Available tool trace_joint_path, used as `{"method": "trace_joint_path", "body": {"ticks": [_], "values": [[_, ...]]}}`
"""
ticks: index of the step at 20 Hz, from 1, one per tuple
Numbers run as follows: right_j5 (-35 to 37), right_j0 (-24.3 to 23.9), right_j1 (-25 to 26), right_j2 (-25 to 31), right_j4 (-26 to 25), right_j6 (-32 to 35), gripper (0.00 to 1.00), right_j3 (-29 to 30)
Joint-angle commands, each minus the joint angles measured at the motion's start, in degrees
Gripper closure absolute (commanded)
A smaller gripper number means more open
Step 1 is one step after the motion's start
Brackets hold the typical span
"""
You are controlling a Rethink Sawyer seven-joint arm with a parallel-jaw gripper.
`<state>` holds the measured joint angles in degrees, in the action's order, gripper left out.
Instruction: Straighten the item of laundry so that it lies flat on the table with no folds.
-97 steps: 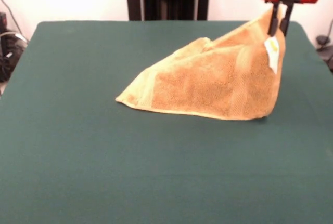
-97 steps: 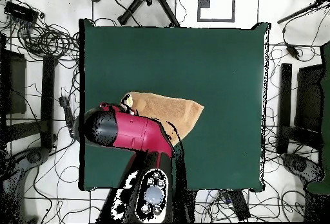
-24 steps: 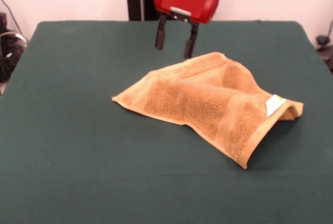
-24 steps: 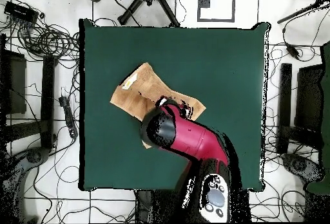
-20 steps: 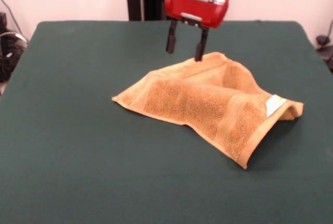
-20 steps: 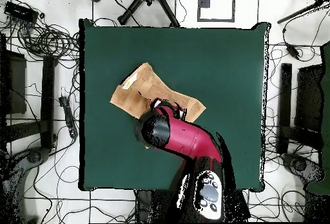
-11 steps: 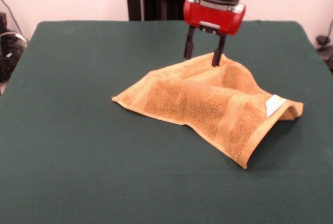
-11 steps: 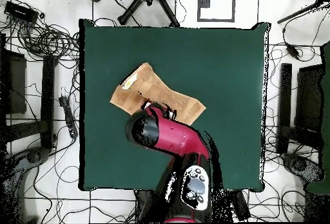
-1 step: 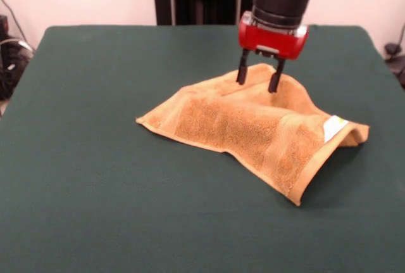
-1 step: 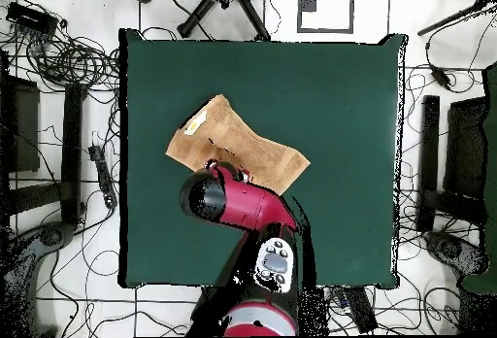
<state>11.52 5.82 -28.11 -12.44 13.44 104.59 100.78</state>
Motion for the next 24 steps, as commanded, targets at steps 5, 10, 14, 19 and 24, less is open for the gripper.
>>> {"method": "trace_joint_path", "body": {"ticks": [5,10,14,19,24], "values": [[-2.78,1.54,6.43,6.96,3.43,12.42,0.00,-3.06],[-3.69,4.53,9.57,5.40,6.37,15.12,0.00,-6.66],[-2.08,9.91,10.89,2.52,11.71,19.51,0.00,-8.50],[2.94,15.06,10.21,-1.39,16.51,21.53,0.00,-8.09],[2.10,13.70,6.71,1.08,16.66,18.12,0.00,-2.53]]}}
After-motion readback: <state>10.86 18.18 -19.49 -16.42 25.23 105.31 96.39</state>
